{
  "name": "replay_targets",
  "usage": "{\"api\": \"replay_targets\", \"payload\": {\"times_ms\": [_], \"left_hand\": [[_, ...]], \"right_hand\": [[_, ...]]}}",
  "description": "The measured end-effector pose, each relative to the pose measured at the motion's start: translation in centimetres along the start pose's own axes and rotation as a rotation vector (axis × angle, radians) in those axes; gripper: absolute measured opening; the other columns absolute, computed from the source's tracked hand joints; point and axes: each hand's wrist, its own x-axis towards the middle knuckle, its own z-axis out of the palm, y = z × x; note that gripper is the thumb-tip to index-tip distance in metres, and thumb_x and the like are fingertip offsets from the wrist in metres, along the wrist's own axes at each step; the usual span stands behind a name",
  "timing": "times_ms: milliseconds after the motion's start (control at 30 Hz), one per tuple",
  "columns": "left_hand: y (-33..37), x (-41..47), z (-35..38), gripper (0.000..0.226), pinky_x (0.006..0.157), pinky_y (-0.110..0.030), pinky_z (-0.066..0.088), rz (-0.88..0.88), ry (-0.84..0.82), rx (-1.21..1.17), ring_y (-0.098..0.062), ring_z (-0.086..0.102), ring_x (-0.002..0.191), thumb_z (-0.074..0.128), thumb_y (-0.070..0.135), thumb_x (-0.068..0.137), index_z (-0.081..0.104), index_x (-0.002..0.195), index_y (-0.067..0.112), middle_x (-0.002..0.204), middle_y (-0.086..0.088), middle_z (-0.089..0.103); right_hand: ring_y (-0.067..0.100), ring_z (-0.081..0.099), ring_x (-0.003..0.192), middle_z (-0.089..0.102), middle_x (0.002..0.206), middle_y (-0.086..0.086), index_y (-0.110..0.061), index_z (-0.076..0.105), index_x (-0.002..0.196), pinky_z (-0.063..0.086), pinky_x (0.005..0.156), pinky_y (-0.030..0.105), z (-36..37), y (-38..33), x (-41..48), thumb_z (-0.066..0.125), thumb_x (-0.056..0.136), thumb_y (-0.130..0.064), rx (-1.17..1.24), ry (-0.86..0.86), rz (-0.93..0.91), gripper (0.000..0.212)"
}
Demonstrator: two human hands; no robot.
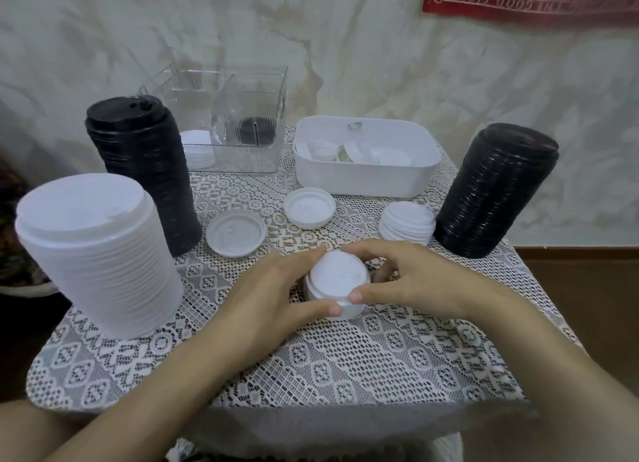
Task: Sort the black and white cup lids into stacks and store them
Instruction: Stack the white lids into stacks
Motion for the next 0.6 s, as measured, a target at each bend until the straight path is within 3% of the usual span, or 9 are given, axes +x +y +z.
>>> {"api": "replay_targets", "payload": {"times_ms": [67,233,367,533,600], "left_hand": [[0.10,-0.16,0.02,0.086,0.093,-0.028,0.040,-0.010,-0.001,0.016,-0.001,0.046,0.115,0.073,0.065,0.079,0.039,0.155,0.041,0.125,0.025,0.053],[0.03,-0.22,0.14,0.089,0.090,-0.023,0.035,-0.017,-0.014,0.027,0.002,0.042,0.116,0.072,0.065,0.079,0.035,0.156,0.040,0.122,0.028,0.046],[0.03,-0.12,0.06,0.089,0.087,-0.024,0.036,-0.033,-0.031,0.041,0.003,0.040,0.111,0.070,0.066,0.080,0.034,0.157,0.041,0.114,0.029,0.044],[0.15,0.03,0.15,0.090,0.081,-0.023,0.033,-0.035,-0.062,0.102,-0.001,0.038,0.109,0.065,0.068,0.083,0.028,0.159,0.040,0.111,0.025,0.043],[0.10,-0.07,0.18,0.090,0.083,-0.021,0.033,-0.034,-0.067,0.107,-0.005,0.040,0.117,0.063,0.069,0.084,0.025,0.160,0.040,0.121,0.017,0.051]], "right_hand": [[0.004,0.065,0.086,0.063,0.116,-0.033,-0.052,0.057,0.134,0.056,0.081,0.025,0.06,0.20,0.10,0.084,0.083,-0.040,-0.020,0.000,0.002,0.059],[-0.010,0.060,0.073,0.066,0.098,-0.036,-0.046,0.061,0.131,0.045,0.065,0.008,-0.07,0.38,0.49,0.086,0.082,-0.030,0.018,-0.003,0.017,0.058],[-0.016,0.057,0.065,0.055,0.069,-0.051,-0.044,0.056,0.136,0.039,0.060,0.003,-0.27,0.20,0.47,0.083,0.085,-0.027,-0.001,-0.021,0.030,0.060],[-0.023,0.056,0.069,0.050,0.068,-0.056,-0.042,0.053,0.144,0.039,0.062,0.001,-0.21,0.23,0.67,0.083,0.084,-0.033,-0.022,-0.024,0.040,0.067],[-0.022,0.056,0.071,0.053,0.073,-0.055,-0.044,0.054,0.142,0.039,0.064,0.002,-0.18,0.41,0.70,0.084,0.084,-0.035,-0.042,-0.018,0.034,0.066]]}}
